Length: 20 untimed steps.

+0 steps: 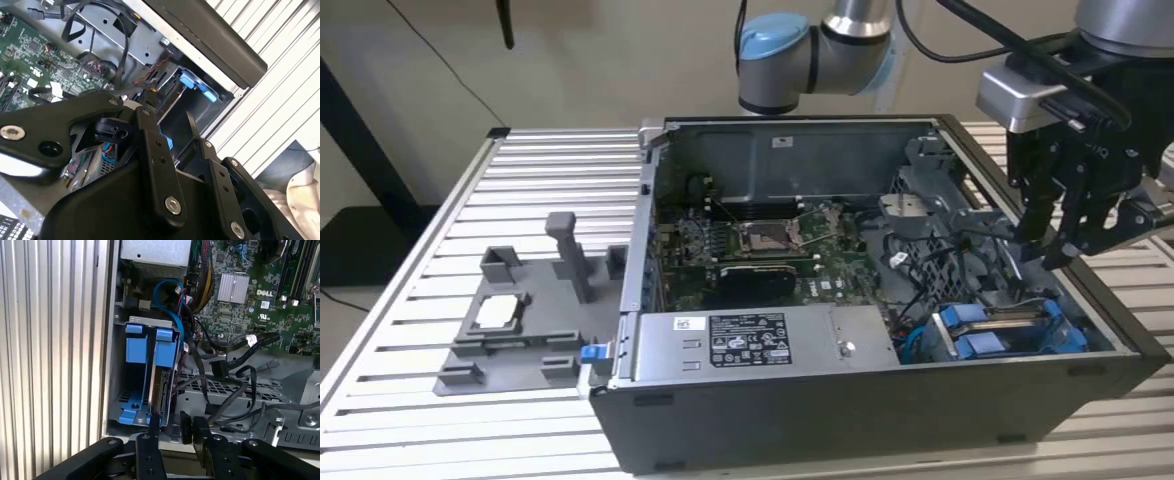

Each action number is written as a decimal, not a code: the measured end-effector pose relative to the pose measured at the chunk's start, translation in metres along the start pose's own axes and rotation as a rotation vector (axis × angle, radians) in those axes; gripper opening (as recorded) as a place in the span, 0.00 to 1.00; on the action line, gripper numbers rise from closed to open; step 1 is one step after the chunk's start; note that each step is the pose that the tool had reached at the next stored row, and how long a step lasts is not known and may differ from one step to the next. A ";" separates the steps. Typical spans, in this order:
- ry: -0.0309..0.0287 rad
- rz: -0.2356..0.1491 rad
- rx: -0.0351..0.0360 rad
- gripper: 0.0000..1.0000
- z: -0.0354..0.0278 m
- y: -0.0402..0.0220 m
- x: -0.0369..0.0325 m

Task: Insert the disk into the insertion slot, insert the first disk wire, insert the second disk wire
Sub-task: 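Insert the first disk wire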

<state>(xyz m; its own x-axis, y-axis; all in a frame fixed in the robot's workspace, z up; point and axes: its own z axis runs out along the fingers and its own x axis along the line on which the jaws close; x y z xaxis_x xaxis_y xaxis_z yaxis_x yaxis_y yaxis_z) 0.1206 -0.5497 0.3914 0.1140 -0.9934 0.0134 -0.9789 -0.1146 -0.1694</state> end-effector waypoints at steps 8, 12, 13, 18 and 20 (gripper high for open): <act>0.0003 0.000 0.0000 0.41 0.0004 -0.0006 -0.0048; 0.0003 0.000 0.0000 0.41 0.0005 -0.0006 -0.0048; 0.0003 0.000 0.0000 0.41 0.0005 -0.0006 -0.0048; 0.0003 0.000 0.0000 0.38 0.0006 -0.0006 -0.0048; 0.0003 0.000 0.0000 0.32 0.0007 -0.0006 -0.0048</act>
<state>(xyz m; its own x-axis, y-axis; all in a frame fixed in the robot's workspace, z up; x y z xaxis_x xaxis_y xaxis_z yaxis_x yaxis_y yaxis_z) 0.1207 -0.5449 0.3907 0.1135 -0.9934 0.0136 -0.9789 -0.1142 -0.1694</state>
